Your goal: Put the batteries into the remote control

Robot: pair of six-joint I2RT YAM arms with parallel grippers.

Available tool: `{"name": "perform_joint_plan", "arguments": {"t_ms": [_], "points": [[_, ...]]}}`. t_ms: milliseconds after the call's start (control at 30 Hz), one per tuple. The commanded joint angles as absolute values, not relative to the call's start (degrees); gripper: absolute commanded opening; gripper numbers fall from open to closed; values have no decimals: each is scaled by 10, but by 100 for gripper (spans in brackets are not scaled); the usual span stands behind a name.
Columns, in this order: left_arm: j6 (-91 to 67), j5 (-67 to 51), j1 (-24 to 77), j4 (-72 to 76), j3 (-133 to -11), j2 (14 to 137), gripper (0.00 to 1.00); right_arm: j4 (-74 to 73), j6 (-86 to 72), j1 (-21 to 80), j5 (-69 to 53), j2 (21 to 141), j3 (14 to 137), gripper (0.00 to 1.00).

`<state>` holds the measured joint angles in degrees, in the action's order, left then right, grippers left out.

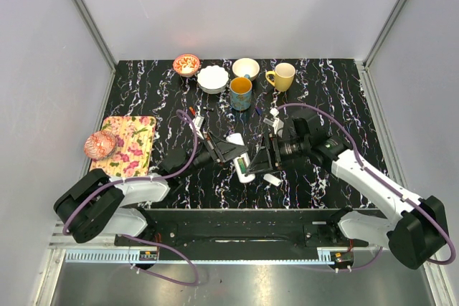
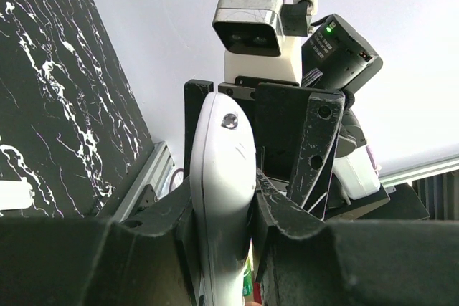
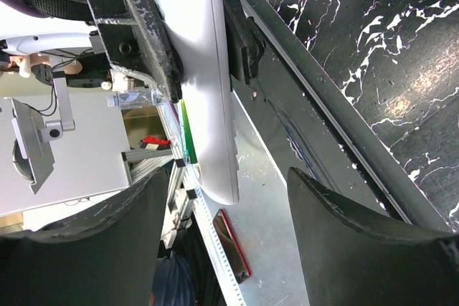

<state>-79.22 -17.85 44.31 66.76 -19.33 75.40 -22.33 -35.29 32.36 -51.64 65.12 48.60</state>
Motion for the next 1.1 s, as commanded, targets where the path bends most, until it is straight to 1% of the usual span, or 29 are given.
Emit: {"name": "perform_joint_plan", "arguments": {"t_ms": [0,333,500,667,900,1067], "points": [[-807,-193,441,721,-196,748,0,-200,-338,323,-530,645,482,72],[-817,-198,442,748,-195,758,0,-155,-365,323,-533,665,468,72],[-819,-200,443,757,-192,764,0,-91,-410,323,-555,666,461,72],[-822,-202,443,767,-190,770,0,-83,-417,323,-559,670,464,72],[-823,-207,444,774,-192,772,0,-68,-430,323,-558,691,459,69],[-823,-207,445,780,-192,771,0,-70,-431,323,-559,700,461,63]]}}
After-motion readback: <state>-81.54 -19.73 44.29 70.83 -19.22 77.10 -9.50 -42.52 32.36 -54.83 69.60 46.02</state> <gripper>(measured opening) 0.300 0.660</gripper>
